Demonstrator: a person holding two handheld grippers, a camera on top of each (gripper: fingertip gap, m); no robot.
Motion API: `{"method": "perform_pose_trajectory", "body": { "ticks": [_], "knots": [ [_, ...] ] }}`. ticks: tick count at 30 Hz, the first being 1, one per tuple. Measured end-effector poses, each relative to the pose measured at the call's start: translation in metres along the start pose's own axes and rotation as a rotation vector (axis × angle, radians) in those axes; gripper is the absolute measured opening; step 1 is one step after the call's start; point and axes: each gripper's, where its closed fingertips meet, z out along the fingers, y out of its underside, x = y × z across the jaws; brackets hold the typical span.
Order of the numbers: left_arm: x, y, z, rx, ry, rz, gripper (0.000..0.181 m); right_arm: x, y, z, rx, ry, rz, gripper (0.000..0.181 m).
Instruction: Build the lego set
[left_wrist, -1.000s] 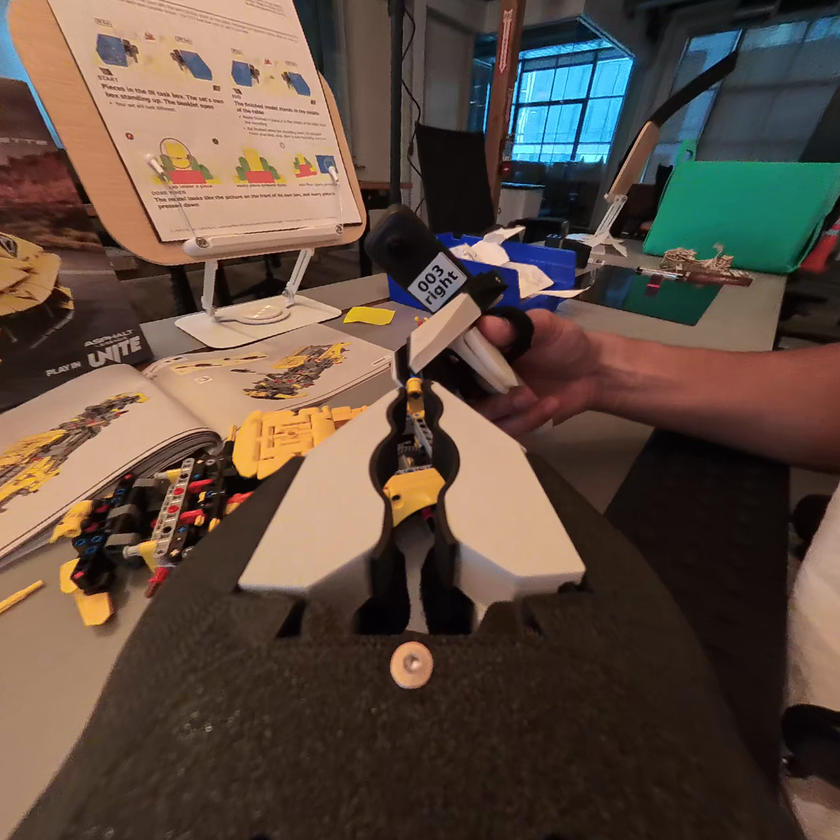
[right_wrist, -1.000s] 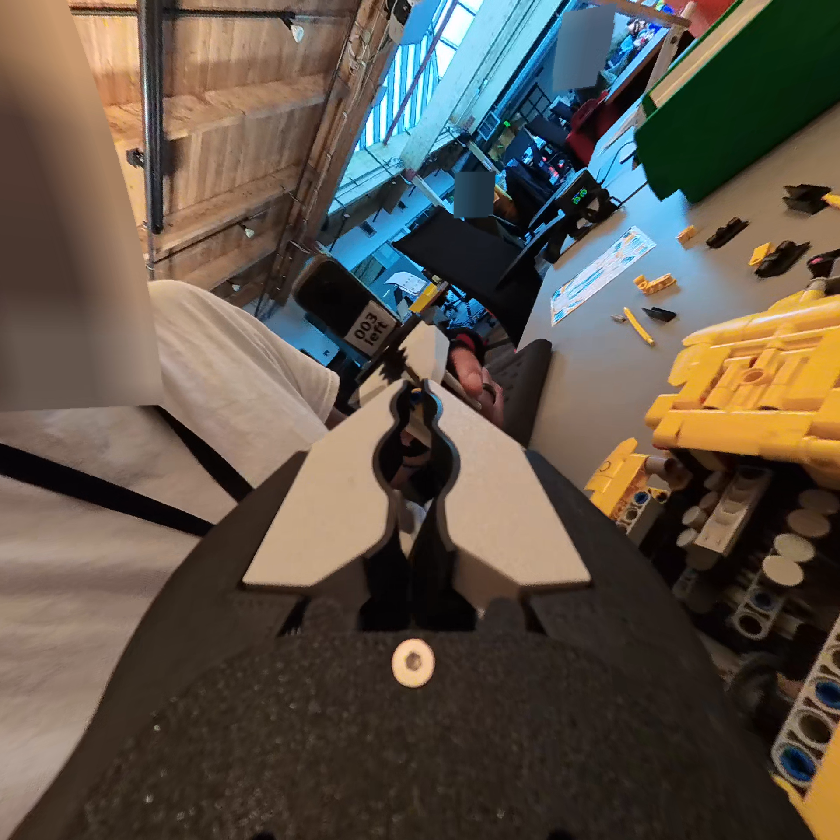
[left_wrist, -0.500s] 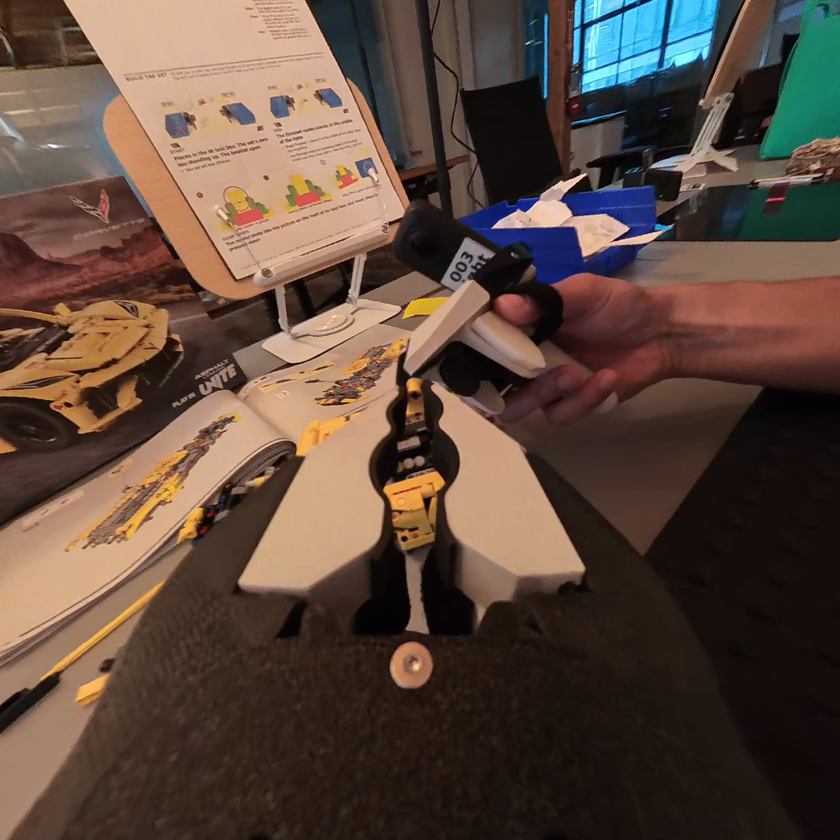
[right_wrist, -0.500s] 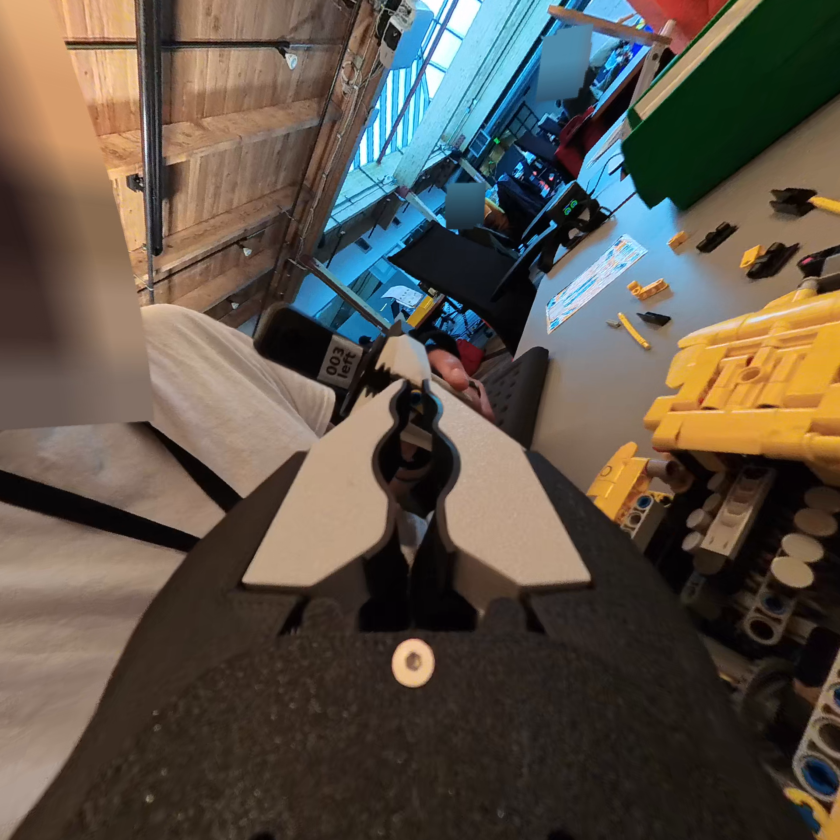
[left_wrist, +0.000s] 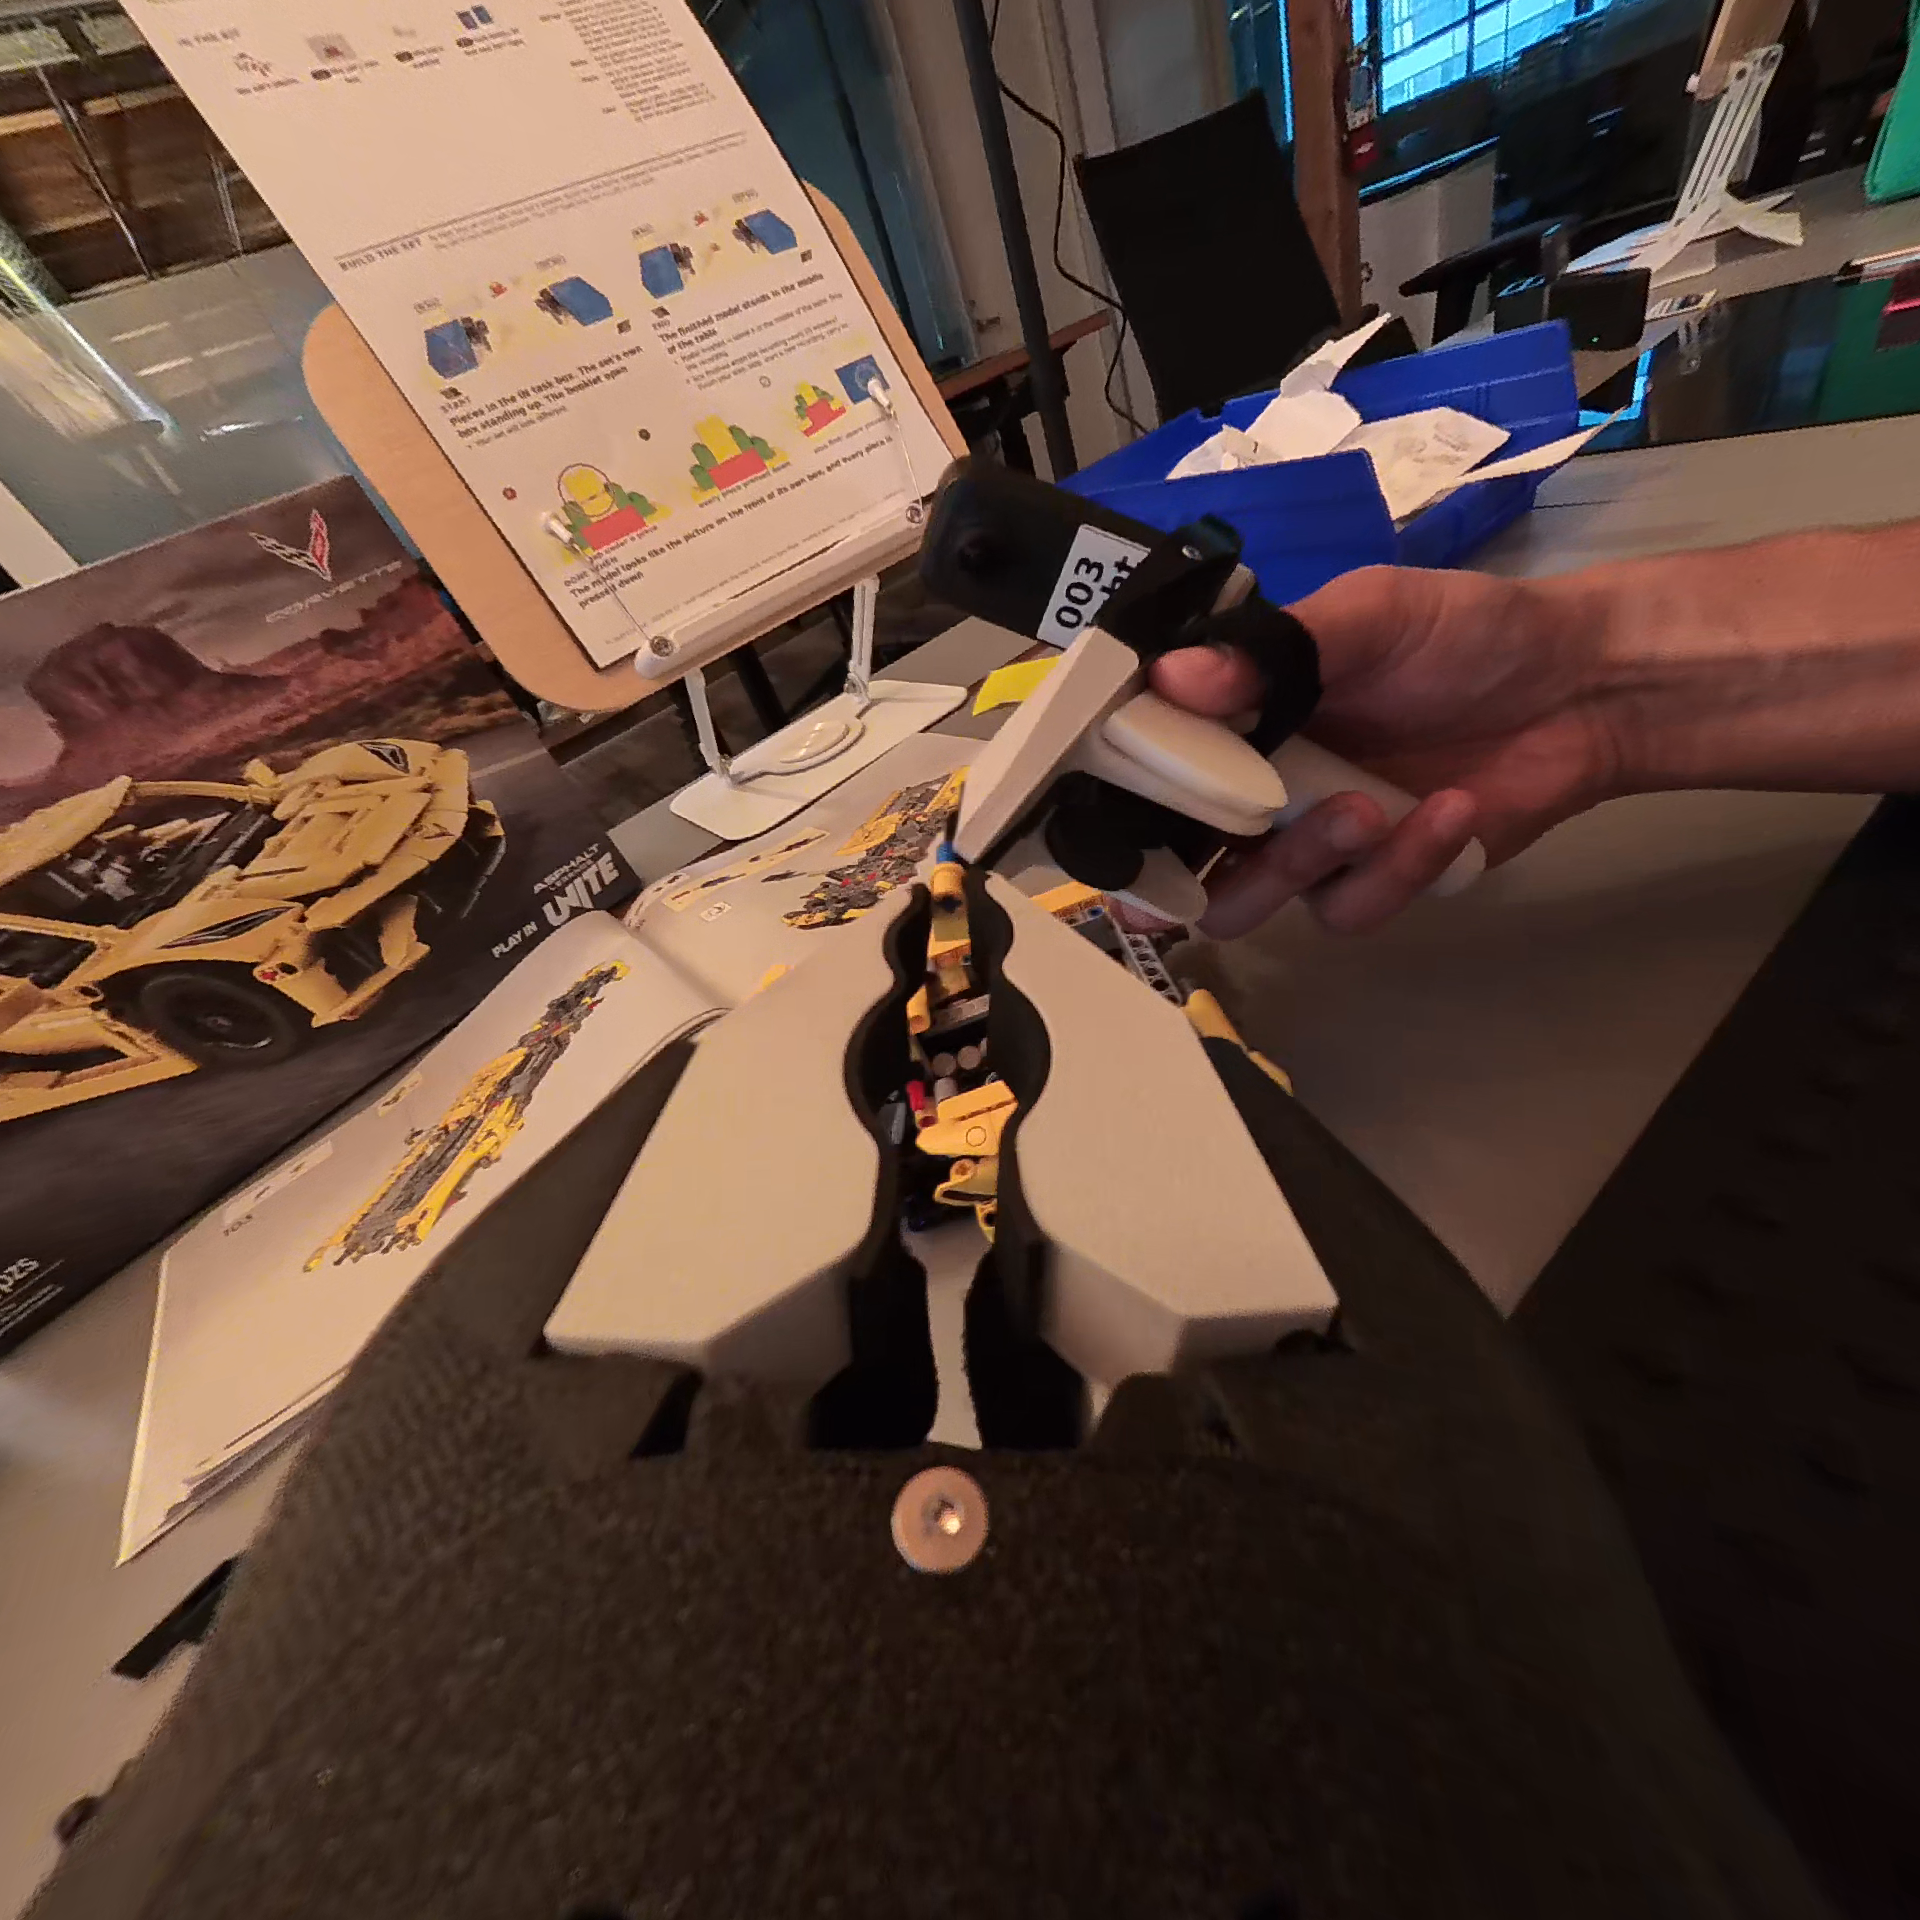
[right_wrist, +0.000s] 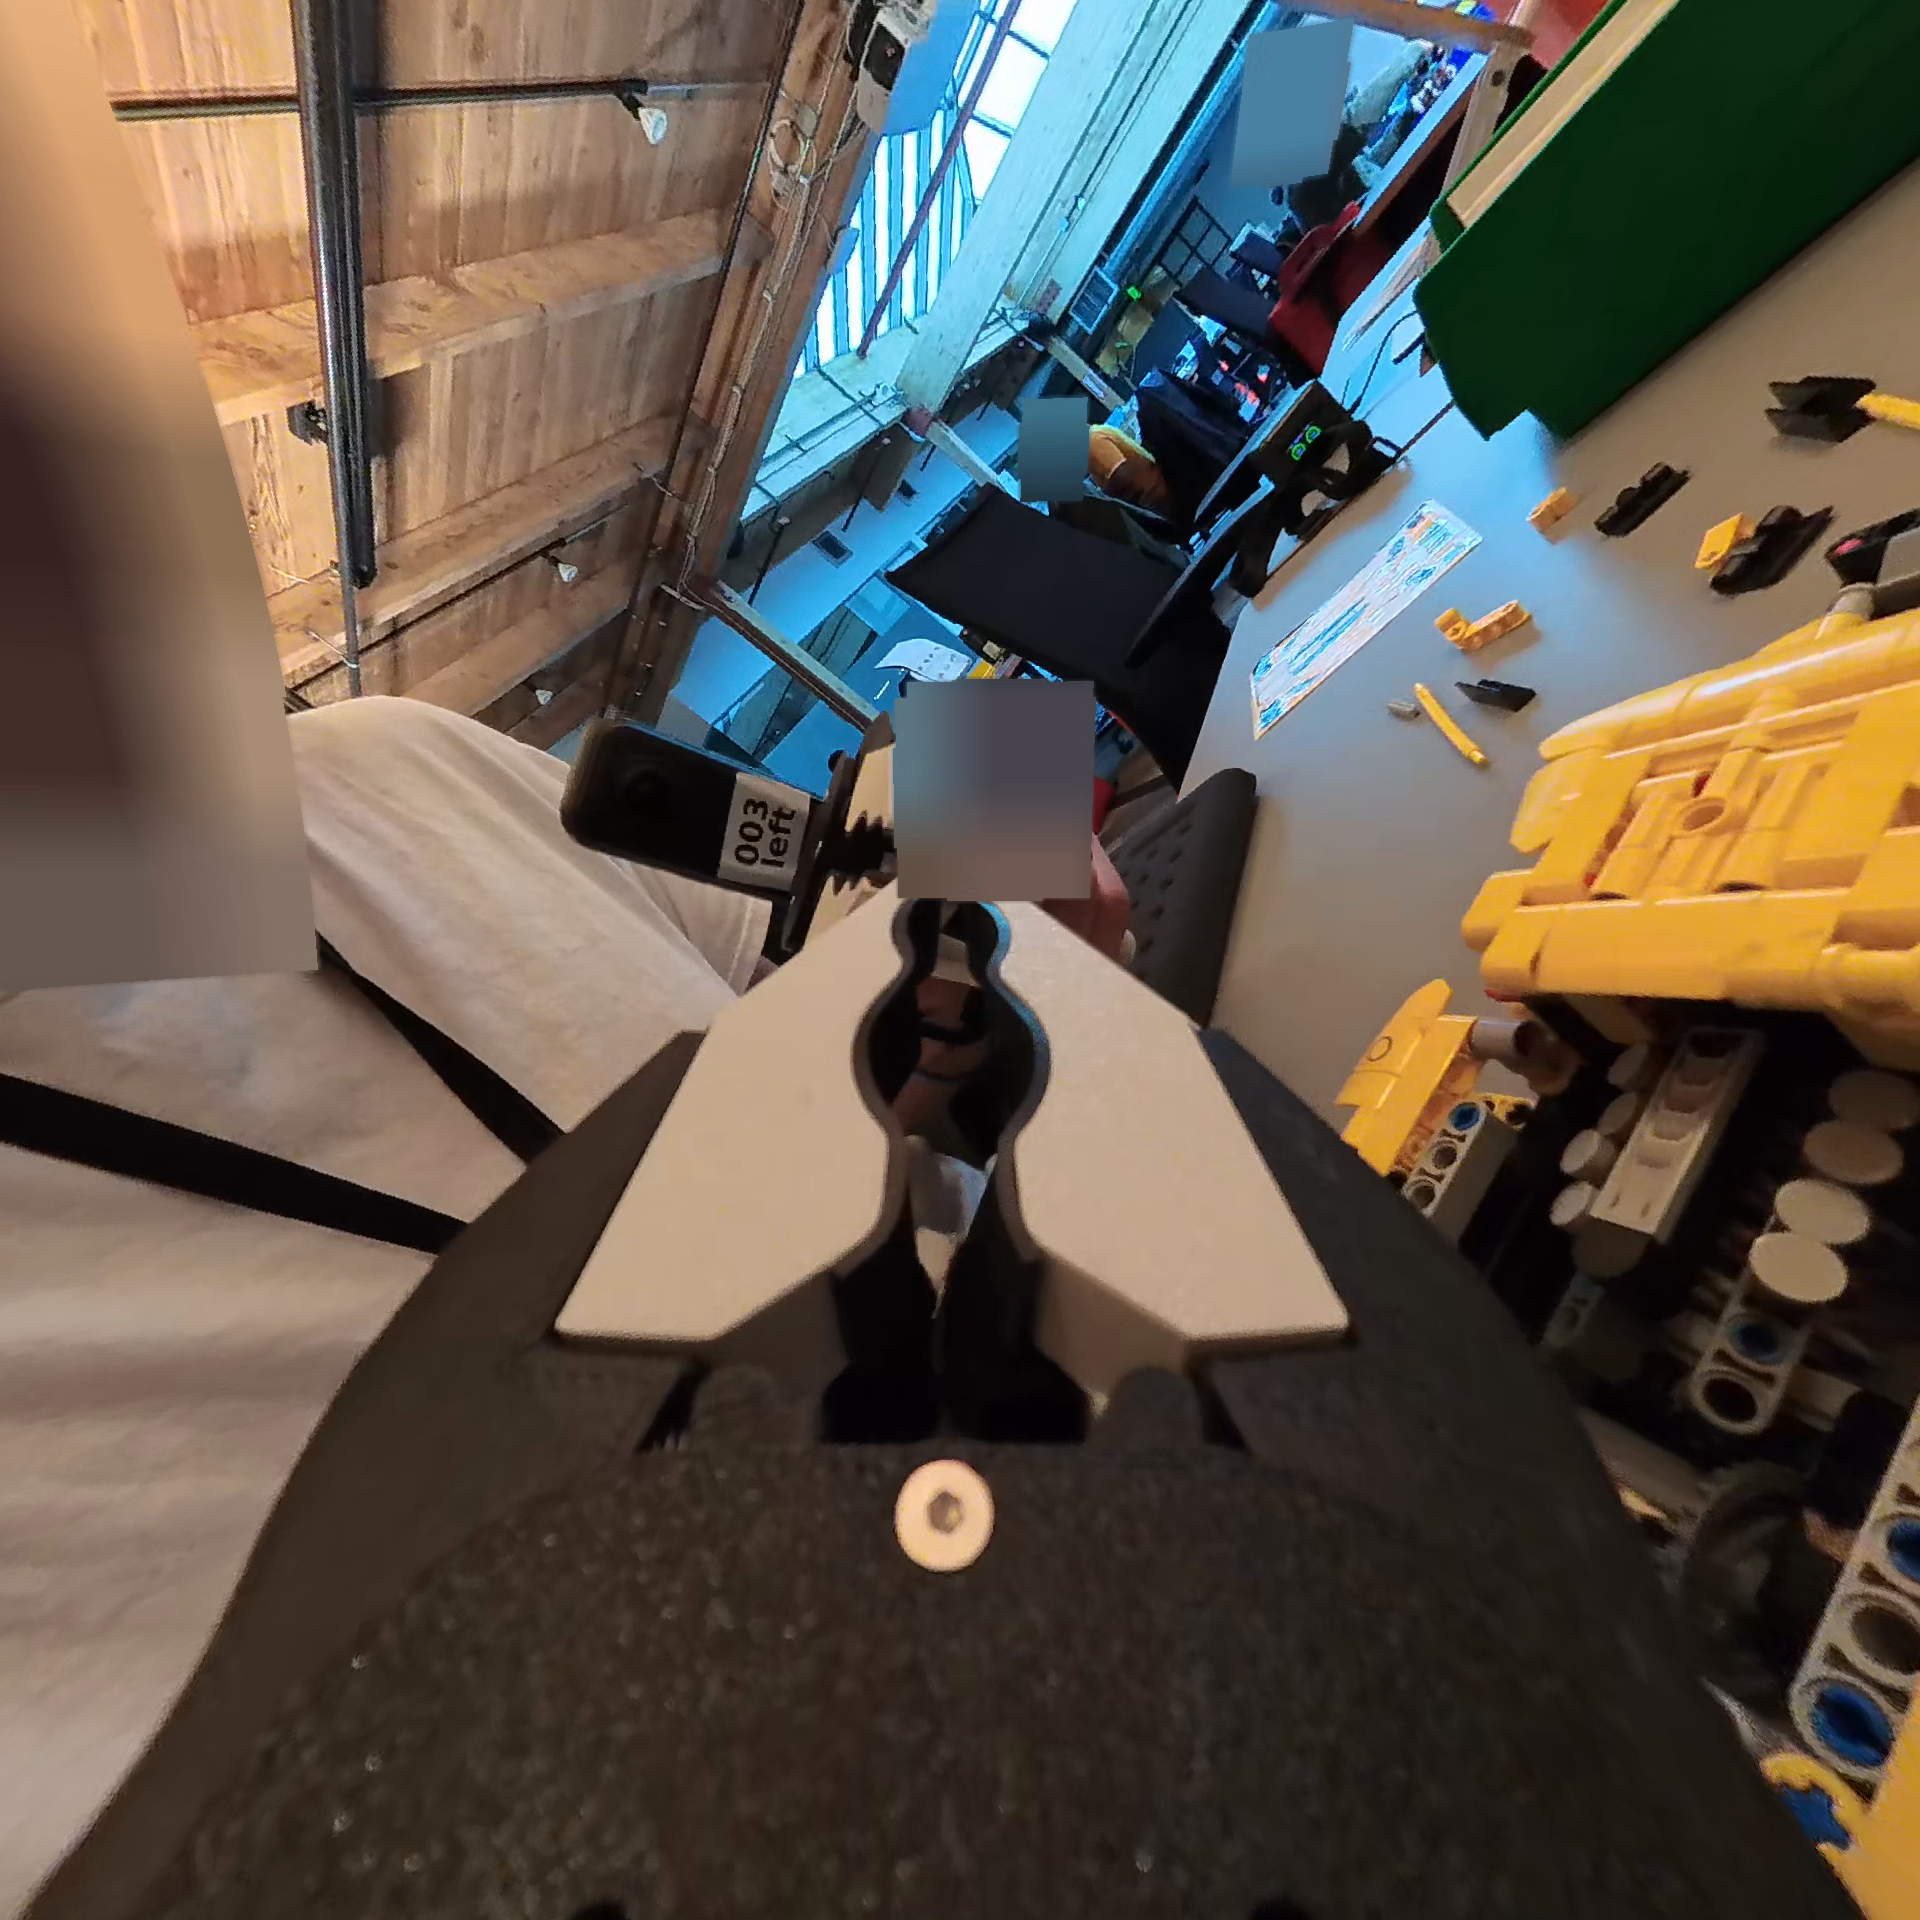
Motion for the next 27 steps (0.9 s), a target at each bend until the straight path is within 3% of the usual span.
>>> {"method": "perform_pose_trajectory", "body": {
  "ticks": [4, 6, 16, 23, 25, 27],
  "knots": [
    [0.000, -0.001, -0.001, -0.002, 0.004, 0.029, 0.006, -0.006, -0.004, 0.001, 0.031, -0.044, 0.018, 0.013],
    [0.001, -0.001, -0.001, -0.006, -0.002, 0.051, 0.006, -0.001, -0.001, 0.001, 0.012, -0.019, 0.016, 0.003],
    [0.006, -0.005, -0.003, 0.051, 0.027, 0.081, 0.006, -0.006, 0.003, 0.001, 0.018, -0.141, 0.180, 0.002],
    [0.007, -0.010, -0.004, 0.126, 0.077, 0.003, 0.006, -0.010, 0.003, 0.001, 0.039, -0.237, 0.282, 0.003],
    [0.005, 0.003, 0.001, 0.056, 0.095, -0.017, 0.006, 0.003, 0.003, -0.001, 0.028, -0.131, 0.220, 0.003],
    [-0.002, 0.020, 0.009, -0.005, 0.087, -0.085, 0.006, 0.023, -0.002, -0.011, -0.023, 0.094, 0.036, 0.010]
  ]
}}
